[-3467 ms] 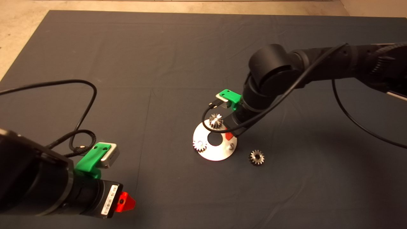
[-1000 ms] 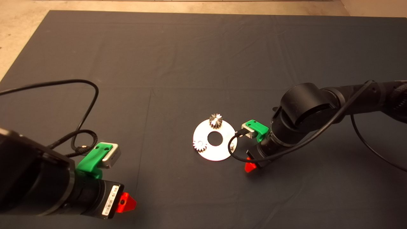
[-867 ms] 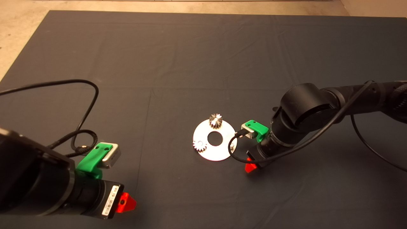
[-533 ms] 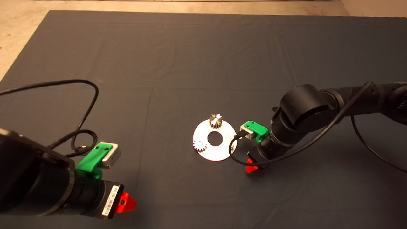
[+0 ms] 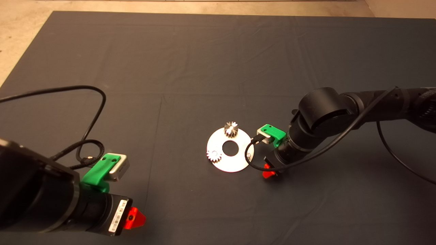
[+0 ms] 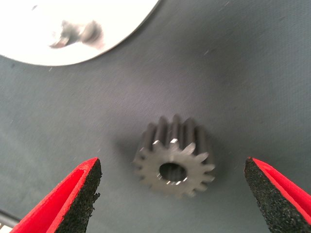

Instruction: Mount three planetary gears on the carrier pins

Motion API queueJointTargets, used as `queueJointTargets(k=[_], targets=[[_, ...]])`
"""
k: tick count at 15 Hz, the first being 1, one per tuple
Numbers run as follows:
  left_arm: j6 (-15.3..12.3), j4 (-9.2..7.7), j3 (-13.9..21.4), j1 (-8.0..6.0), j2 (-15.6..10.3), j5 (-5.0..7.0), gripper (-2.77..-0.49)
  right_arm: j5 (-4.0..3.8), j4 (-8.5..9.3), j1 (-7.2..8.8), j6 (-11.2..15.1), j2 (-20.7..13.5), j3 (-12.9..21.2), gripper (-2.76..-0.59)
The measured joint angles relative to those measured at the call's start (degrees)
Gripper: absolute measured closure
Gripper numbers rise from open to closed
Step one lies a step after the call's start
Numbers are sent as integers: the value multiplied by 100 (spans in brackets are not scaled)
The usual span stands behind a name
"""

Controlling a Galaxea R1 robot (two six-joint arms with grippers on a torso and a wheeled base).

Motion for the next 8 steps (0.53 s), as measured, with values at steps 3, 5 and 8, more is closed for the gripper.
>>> queueJointTargets(k=[3, 5, 8], targets=[[0, 0, 0, 0, 0, 0, -248, 1, -59, 2, -16, 2, -43, -218], [0, 0, 0, -2, 0, 0, -248, 1, -85, 2, -19, 2, -62, -218], [0, 0, 0, -2, 0, 0, -248, 1, -94, 2, -20, 2, -67, -209]])
